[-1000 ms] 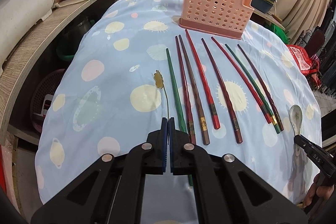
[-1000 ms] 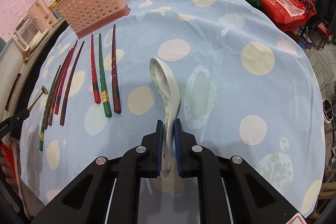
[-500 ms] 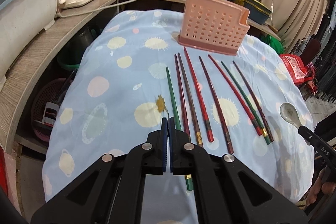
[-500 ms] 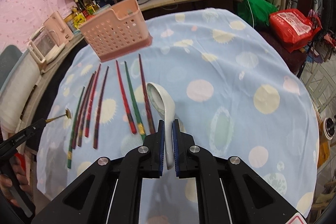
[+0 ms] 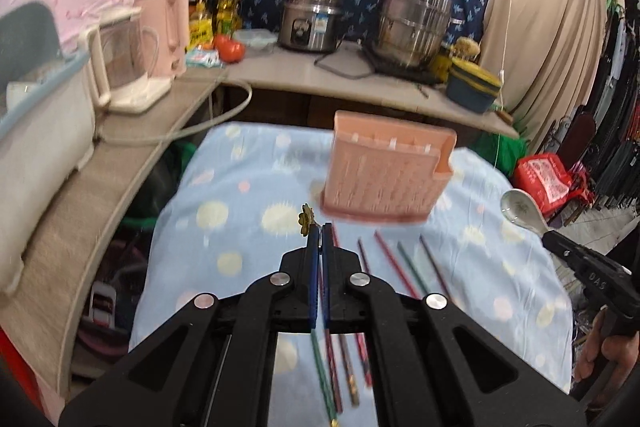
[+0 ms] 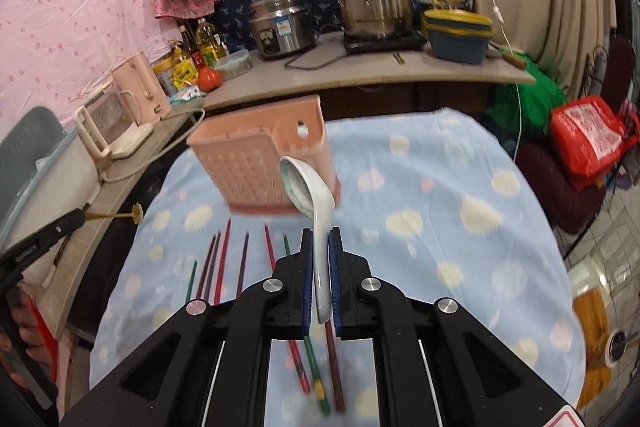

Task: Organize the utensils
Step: 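Lower both spoons into the pink caddy and open both tools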

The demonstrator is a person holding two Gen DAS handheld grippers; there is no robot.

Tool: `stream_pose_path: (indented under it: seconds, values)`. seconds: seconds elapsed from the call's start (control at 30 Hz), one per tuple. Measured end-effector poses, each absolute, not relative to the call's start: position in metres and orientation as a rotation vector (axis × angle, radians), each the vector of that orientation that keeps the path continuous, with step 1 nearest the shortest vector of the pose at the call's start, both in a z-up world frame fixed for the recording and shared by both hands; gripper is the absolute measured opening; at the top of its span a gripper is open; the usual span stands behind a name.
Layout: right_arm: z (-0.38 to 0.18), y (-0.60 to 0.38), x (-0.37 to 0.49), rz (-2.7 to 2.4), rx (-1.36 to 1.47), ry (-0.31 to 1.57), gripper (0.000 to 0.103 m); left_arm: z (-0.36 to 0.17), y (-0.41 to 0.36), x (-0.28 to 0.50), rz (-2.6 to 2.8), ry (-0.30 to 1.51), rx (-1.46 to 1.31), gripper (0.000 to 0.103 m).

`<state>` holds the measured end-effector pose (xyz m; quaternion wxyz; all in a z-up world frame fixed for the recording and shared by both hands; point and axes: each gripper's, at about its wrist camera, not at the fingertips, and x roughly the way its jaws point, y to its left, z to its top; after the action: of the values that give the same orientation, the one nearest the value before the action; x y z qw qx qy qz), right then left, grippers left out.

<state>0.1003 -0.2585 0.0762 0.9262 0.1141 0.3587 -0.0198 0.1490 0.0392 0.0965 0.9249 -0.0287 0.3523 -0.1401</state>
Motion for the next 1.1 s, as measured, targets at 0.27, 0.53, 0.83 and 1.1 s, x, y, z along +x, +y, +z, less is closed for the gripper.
stream_pose_path:
  seconds: [0.27,0.53,0.83,1.1]
  values:
    - [0.095,-0.252,0.189,-0.032,0.169,0.783,0.008,0.150,0.010,0.212,-0.332,0.617,-0.051,0.001]
    - [0.079,-0.245,0.241,-0.051,0.104,0.877,0.008,0.141,-0.026,0.263,-0.378,0.660,-0.036,0.001]
    - [0.061,-0.243,0.264,-0.057,0.059,0.952,0.008,0.102,-0.042,0.287,-0.392,0.760,-0.026,0.001]
    - [0.064,-0.237,0.275,-0.066,0.056,0.914,0.010,0.086,-0.039,0.297,-0.366,0.794,-0.044,0.002]
